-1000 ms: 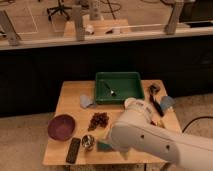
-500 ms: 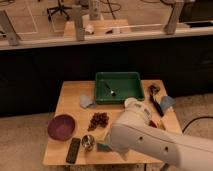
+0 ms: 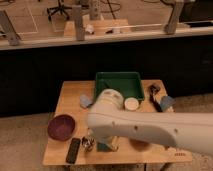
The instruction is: Place eraser in purple bowl
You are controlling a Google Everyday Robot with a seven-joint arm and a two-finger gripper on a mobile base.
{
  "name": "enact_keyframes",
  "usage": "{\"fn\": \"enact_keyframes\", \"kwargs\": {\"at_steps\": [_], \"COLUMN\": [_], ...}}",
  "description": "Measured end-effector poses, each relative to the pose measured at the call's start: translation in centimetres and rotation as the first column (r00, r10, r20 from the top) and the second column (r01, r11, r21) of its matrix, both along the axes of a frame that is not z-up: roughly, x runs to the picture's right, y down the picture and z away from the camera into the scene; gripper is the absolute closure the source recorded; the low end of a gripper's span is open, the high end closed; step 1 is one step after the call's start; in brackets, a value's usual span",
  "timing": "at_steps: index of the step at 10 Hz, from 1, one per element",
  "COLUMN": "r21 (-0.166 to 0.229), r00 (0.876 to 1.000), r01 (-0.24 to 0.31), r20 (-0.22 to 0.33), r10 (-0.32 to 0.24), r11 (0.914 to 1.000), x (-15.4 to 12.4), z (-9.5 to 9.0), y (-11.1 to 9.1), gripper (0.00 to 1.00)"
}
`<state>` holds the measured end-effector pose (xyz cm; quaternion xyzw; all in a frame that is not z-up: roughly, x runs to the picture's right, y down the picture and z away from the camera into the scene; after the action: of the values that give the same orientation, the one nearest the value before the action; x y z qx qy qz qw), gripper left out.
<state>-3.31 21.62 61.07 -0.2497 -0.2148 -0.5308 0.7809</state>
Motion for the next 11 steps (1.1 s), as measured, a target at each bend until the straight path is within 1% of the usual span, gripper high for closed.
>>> {"fn": "enact_keyframes", "kwargs": {"at_steps": [1,2,3,4,5,6,8,10,11], "r21": [-0.023,-0.032,-0.049,-0.067,-0.072,-0.079,-0.091,-0.089,-0.072], "r00": [0.999,0.997,0.995,0.992,0.99,0.988,0.986,0.987,0.987], "r01": [0.046,0.073,0.1,0.125,0.139,0.148,0.16,0.147,0.116], "r20": [-0.006,-0.009,-0.003,0.018,0.031,0.045,0.064,0.08,0.119], "r10": [-0.046,-0.073,-0.1,-0.124,-0.137,-0.145,-0.155,-0.14,-0.107], "r11": [0.9987,0.9968,0.9938,0.9898,0.9877,0.9858,0.983,0.9851,0.9907], "x": [-1.5,-2.2,-3.2,-4.8,-5.7,-6.5,-6.8,-6.8,-6.8], "z": [0.9,1.8,2.8,3.5,3.8,4.0,4.2,4.1,4.1], "y": [-0.2,-0.1,0.3,0.9,1.1,1.4,1.9,2.4,2.8], "gripper": [0.2,0.2,0.2,0.2,0.2,0.2,0.2,0.2,0.2]}}
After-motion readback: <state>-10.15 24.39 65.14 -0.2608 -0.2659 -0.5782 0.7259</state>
